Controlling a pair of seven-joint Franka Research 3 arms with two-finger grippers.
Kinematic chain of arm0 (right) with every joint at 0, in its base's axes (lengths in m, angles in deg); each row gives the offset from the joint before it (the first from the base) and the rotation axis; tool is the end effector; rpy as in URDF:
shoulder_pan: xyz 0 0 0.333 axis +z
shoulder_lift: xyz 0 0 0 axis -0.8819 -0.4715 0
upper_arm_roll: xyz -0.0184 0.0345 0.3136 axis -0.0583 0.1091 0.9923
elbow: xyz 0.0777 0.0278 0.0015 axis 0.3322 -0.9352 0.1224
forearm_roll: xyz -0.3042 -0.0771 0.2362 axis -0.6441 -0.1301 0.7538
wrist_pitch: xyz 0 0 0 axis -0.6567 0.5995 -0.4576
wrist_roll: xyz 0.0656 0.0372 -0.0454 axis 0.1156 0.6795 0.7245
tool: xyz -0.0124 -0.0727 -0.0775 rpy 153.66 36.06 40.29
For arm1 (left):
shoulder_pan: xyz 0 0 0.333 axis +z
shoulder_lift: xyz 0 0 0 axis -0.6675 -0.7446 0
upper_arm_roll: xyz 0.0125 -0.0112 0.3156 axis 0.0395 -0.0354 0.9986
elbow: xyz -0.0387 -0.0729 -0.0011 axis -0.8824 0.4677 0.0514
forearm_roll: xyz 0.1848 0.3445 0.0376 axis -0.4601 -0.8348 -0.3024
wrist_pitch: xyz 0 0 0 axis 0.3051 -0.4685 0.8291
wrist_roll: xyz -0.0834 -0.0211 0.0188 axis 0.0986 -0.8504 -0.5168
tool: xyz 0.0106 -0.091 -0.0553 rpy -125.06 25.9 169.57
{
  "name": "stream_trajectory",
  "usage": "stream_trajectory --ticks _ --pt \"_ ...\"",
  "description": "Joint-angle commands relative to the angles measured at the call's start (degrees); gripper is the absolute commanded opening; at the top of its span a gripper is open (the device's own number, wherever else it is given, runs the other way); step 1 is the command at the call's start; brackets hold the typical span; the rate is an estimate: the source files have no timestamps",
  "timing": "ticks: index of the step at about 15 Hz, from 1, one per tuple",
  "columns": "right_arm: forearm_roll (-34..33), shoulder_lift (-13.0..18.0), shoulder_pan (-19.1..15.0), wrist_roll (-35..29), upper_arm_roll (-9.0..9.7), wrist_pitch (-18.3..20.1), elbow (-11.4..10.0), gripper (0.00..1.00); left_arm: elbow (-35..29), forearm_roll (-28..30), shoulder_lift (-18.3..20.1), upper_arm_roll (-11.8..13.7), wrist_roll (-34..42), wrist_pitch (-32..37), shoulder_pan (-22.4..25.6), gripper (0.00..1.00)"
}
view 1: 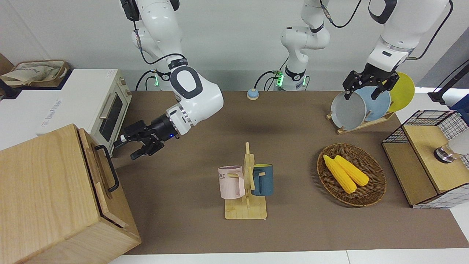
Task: Slide drawer open with right arm
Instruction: 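Reach the right gripper up to the black drawer handle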
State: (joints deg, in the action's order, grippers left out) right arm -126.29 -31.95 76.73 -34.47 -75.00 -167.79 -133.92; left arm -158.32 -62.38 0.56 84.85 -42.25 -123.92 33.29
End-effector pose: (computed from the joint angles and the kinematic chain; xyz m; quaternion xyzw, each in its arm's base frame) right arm 0.6665 0.1526 0.4191 0.7030 0.2258 0.1563 0.6560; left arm 0.5670 -0.0023 0.6384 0.9996 -0.0236 0.0126 0.0063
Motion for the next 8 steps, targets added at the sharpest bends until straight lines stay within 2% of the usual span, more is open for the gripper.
stream_trajectory --ticks 1,4,5,6,8 --pt "-5.4 -1.3 -2.5 -3.3 0.37 -1.0 -0.6 0.983 1.2 -0.6 -0.8 1.0 0.5 0.0 -1.0 1.00" --pt "-7.0 -1.8 -3.1 -4.6 0.28 -1.0 -0.5 0.975 1.2 -0.6 -0.8 1.0 0.5 0.0 -1.0 1.00" --pt "-7.0 -2.0 -3.1 -5.5 0.28 -0.9 -0.5 0.931 1.2 -0.7 -0.8 1.0 0.5 0.0 -1.0 1.00" --pt "-7.0 -2.3 -3.0 -6.0 0.28 -0.7 -0.5 0.844 1.2 -0.7 -0.8 1.0 0.5 0.0 -1.0 1.00" --pt "-7.0 -2.6 -2.7 -6.0 0.28 0.0 -0.5 0.550 1.2 -0.7 -0.8 1.0 0.5 0.0 -1.0 1.00"
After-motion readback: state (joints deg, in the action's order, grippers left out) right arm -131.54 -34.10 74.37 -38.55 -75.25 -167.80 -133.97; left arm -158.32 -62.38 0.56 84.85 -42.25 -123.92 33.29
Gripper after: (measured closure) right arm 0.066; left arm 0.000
